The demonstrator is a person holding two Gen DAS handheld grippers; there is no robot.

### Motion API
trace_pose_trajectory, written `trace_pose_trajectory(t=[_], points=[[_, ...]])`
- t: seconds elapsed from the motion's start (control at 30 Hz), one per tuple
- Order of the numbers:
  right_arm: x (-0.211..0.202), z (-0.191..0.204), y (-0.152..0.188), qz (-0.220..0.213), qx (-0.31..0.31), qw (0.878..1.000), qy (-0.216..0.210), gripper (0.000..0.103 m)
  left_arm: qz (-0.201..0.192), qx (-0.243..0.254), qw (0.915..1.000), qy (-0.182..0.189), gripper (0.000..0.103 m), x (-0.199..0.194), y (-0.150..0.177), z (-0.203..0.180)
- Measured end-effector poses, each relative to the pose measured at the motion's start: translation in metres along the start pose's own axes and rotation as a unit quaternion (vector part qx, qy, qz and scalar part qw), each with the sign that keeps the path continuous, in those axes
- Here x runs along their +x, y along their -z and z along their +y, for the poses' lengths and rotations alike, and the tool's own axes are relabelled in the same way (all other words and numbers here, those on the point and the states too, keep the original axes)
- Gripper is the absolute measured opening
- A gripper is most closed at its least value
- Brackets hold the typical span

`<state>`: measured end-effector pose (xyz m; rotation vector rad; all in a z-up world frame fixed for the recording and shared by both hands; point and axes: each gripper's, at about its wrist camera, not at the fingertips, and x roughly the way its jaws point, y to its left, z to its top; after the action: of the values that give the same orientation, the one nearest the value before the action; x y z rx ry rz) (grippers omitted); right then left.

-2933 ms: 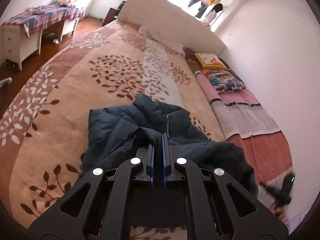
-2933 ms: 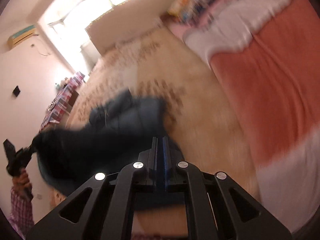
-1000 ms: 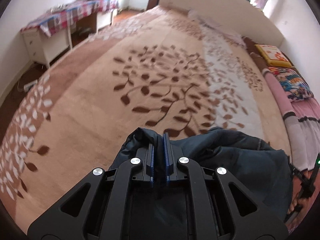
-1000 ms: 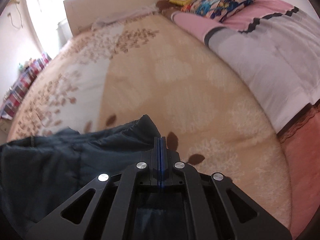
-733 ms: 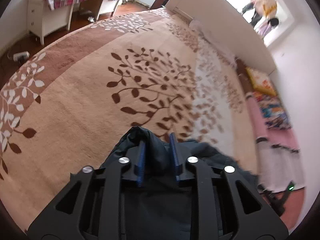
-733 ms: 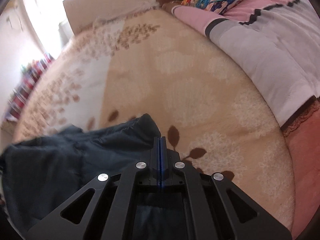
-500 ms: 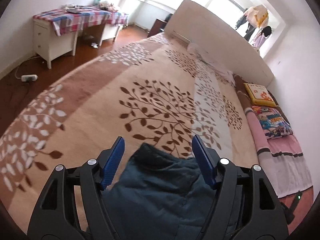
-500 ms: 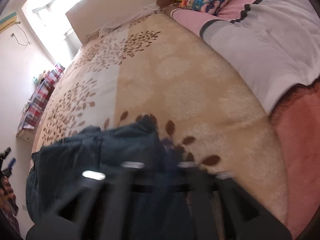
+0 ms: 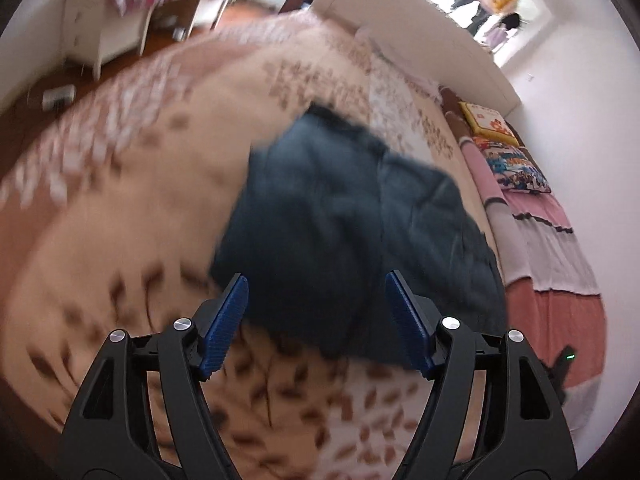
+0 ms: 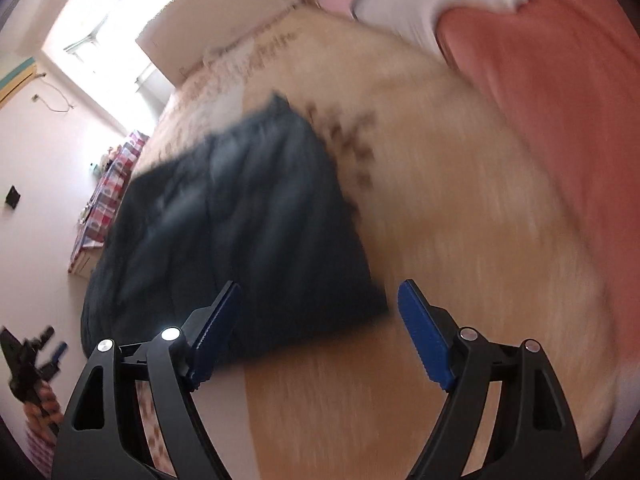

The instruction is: Fold large clothes

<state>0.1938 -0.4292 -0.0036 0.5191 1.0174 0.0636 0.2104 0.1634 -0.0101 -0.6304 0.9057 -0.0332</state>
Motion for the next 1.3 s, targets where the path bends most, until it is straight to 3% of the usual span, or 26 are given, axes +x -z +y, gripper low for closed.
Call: trace_pose_trajectory(t=[0.2, 0.33, 0.6, 0.67, 0.7, 0.73, 0.77, 0.83, 1.03, 1.3], points=[[0.022, -0.006, 0.013, 0.017, 0.071, 0.996, -0.059, 0.081, 0.031, -0.069, 0.9969, 0.021, 0.071, 0.035, 0.030, 0.013], [0.033, 0.008, 0.003, 0.004, 0.077, 0.995, -0.065, 0.083, 0.015, -0.093, 0.9955, 0.004, 0.072, 0.059, 0.026, 0.015], [0.066, 0.003, -0.006, -0.017, 0.141, 0.988, -0.052, 0.086, -0.020, -0.156, 0.9873, 0.024, 0.078, 0.083, 0.015, 0.019], [0.067, 0.003, -0.008, -0.027, 0.156, 0.986, -0.052, 0.085, -0.032, -0.157, 0.9868, 0.025, 0.066, 0.082, 0.012, 0.015], [0.067, 0.003, -0.009, -0.034, 0.154, 0.986, -0.055, 0.073, -0.035, -0.149, 0.9879, 0.022, 0.052, 0.081, 0.010, 0.012], [0.067, 0.005, -0.011, -0.034, 0.143, 0.987, -0.067, 0.055, -0.037, -0.140, 0.9892, 0.021, 0.039, 0.080, 0.008, 0.008], [0.065, 0.007, -0.011, -0.036, 0.136, 0.988, -0.065, 0.053, -0.041, -0.126, 0.9909, 0.021, 0.034, 0.076, 0.006, 0.002], [0.055, 0.018, -0.011, -0.051, 0.104, 0.992, -0.055, 0.037, -0.047, -0.100, 0.9937, 0.016, 0.022, 0.071, 0.002, -0.008], [0.025, 0.044, -0.005, -0.077, 0.041, 0.996, -0.026, 0.026, -0.060, -0.044, 0.9972, -0.004, 0.016, 0.045, -0.001, -0.028], [-0.016, 0.042, 0.042, -0.061, 0.015, 0.998, -0.008, 0.025, -0.043, -0.008, 0.9991, 0.002, 0.016, -0.008, 0.033, -0.016]])
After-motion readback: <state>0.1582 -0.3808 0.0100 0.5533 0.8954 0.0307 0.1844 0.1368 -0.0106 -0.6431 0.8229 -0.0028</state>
